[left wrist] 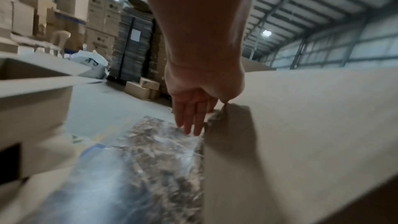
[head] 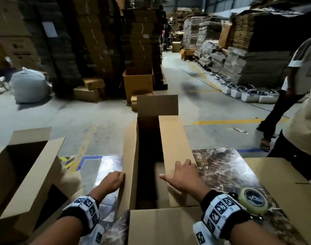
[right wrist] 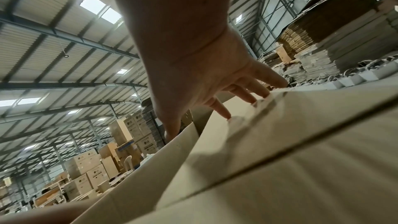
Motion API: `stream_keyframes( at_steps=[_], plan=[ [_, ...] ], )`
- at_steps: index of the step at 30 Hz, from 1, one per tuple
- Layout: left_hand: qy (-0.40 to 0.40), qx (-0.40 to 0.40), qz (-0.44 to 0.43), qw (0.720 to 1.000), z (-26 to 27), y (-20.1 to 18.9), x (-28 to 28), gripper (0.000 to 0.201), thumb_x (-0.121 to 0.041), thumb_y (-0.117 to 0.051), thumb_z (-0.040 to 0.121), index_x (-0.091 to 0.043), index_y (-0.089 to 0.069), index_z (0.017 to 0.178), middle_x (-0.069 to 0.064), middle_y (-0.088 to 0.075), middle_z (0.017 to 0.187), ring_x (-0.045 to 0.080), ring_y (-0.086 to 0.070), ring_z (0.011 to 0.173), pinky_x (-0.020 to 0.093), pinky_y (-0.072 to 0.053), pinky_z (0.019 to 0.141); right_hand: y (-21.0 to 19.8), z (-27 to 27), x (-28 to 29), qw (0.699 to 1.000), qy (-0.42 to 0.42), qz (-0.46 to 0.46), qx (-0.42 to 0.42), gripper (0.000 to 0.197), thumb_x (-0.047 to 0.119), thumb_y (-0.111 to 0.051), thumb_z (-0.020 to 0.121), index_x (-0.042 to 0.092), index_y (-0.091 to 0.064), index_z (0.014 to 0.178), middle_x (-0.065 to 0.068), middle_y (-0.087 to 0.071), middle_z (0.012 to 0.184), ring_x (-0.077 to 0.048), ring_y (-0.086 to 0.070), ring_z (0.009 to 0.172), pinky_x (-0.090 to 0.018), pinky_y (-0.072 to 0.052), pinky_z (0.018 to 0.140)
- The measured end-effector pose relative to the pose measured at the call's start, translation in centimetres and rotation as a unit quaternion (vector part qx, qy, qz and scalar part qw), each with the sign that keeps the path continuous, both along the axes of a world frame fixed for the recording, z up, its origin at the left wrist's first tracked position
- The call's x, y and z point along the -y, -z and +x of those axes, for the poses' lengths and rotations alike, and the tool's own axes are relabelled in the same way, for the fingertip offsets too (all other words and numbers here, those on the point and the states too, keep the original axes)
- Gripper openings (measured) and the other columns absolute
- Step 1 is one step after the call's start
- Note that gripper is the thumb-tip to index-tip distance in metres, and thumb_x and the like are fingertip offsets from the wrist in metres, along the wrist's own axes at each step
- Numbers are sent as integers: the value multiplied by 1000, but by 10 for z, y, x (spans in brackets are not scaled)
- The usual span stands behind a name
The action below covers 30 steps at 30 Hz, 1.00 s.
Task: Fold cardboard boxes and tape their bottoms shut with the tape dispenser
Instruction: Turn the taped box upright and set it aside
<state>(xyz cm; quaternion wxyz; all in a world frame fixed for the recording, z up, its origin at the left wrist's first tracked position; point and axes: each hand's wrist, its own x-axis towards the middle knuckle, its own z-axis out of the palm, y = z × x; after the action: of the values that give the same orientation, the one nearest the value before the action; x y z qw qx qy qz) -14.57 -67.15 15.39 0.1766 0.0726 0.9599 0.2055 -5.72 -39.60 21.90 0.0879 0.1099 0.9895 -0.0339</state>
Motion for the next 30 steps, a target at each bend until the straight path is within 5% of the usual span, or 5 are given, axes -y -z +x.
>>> stream_keyframes(
  at_steps=[7, 10, 19, 24, 30],
  plan=[
    [-126, 69, 81, 986, -45, -9, -37, 122, -94, -41, 67, -4, -33, 149, 31, -37, 148, 43, -37, 137, 47, -33, 112, 7, -22, 31, 994, 63, 91, 20, 98, 82, -48, 72, 7, -38, 136, -27, -42, 122, -48, -49, 110, -52, -48, 77],
    [-147, 63, 43, 986, -44, -5, -53, 113, -63, -63, 77, -10, -1, 155, 36, -7, 155, 52, -13, 143, 58, -18, 117, 0, -23, 37, 993, 82, 77, 28, 80, 61, -57, 77, 8, -39, 134, -24, -43, 121, -47, -52, 106, -47, -49, 76],
    [-140, 59, 194, 969, -47, 25, -51, 86, -38, -49, 60, -13, -31, 140, 29, -38, 139, 49, -42, 124, 58, -41, 102, -80, -11, -66, 926, 140, -331, -114, 21, 26, -56, 86, 18, -65, 103, -14, -68, 98, -26, -63, 74, -32, -49, 59],
    [-146, 73, 239, 957, -51, 38, -56, 89, -35, -53, 57, -13, -31, 141, 28, -36, 141, 48, -41, 125, 58, -43, 101, -87, 11, -122, 884, 167, -410, -154, 49, 1, -64, 86, 24, -59, 128, -4, -68, 67, -19, -63, 58, -31, -52, 53],
    [-142, 88, 311, 936, -52, 41, -55, 92, -27, -56, 51, -14, -32, 139, 24, -45, 130, 41, -50, 114, 56, -50, 94, -100, 0, -118, 897, 114, -414, -108, 63, -9, -53, 88, 40, -55, 128, -1, -74, 98, -26, -71, 76, -38, -59, 68]
  ],
)
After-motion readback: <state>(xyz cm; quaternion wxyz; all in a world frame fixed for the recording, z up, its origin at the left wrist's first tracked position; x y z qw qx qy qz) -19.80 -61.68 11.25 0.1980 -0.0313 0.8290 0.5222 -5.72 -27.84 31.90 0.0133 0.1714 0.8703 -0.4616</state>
